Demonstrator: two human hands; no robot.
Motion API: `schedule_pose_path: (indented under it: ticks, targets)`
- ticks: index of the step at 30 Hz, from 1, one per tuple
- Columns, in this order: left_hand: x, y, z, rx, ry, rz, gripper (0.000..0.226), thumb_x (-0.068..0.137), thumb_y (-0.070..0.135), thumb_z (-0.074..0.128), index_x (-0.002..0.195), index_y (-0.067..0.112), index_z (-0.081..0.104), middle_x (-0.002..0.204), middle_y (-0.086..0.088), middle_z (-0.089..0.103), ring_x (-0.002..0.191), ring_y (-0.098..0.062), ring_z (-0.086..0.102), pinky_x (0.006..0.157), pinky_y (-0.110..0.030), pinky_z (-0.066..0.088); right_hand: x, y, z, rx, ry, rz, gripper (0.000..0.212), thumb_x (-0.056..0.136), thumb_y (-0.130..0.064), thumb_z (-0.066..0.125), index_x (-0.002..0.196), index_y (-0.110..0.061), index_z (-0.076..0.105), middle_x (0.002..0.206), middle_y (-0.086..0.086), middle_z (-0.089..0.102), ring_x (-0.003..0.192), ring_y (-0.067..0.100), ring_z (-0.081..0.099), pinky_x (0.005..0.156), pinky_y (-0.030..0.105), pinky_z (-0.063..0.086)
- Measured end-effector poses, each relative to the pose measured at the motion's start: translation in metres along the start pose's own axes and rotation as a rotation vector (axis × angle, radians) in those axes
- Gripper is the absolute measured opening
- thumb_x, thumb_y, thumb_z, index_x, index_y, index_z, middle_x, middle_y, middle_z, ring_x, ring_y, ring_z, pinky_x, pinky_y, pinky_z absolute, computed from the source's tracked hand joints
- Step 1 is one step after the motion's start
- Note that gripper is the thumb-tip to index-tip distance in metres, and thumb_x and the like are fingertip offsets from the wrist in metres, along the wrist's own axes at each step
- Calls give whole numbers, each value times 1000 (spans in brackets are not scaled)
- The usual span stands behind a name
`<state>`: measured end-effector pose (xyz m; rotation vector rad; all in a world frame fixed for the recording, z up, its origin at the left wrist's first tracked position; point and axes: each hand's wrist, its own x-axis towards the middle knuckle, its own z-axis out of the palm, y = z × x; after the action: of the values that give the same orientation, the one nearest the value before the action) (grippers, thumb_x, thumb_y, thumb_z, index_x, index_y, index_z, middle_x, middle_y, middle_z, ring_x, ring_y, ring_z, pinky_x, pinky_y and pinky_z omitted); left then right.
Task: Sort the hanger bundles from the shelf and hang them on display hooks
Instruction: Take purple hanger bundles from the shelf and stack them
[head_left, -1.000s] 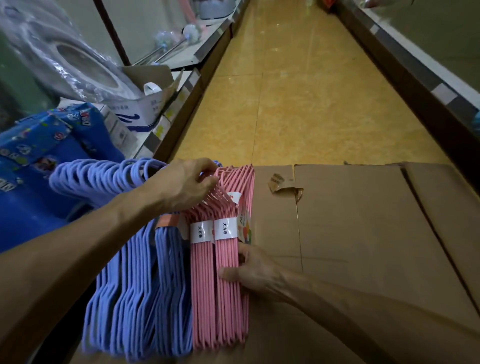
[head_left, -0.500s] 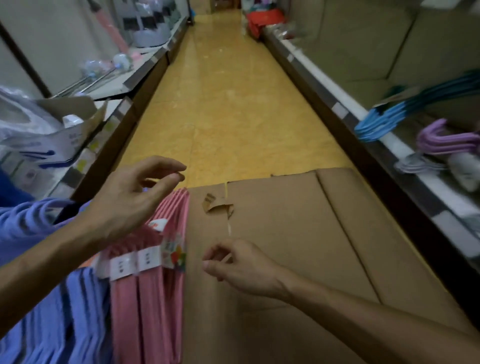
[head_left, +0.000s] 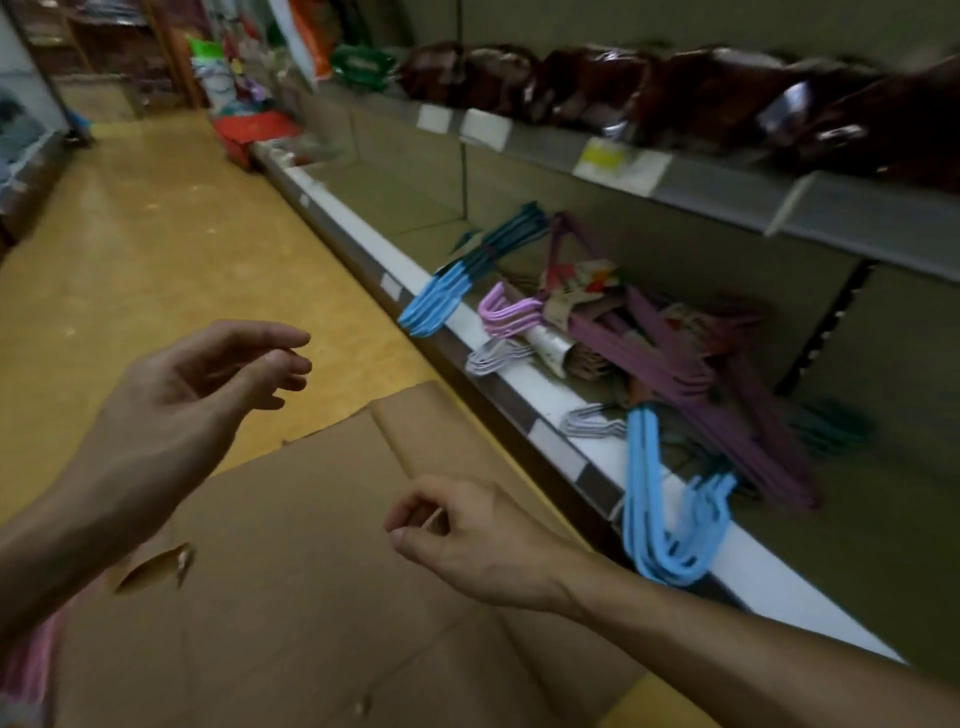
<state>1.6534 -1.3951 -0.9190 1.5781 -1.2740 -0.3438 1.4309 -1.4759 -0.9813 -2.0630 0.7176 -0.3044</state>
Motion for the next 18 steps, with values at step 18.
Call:
schedule_pose_path:
  ticks: [18]
  targets:
    - [45,44,162,-335,-70,-60,20,93,21,63,103,36,72,99,4,74,93,-12,71,77,-31,55,42,123,-191,-383,180,587,38,101,-14,47,133,7,51,132,26,57,122,39,54,97,40,43]
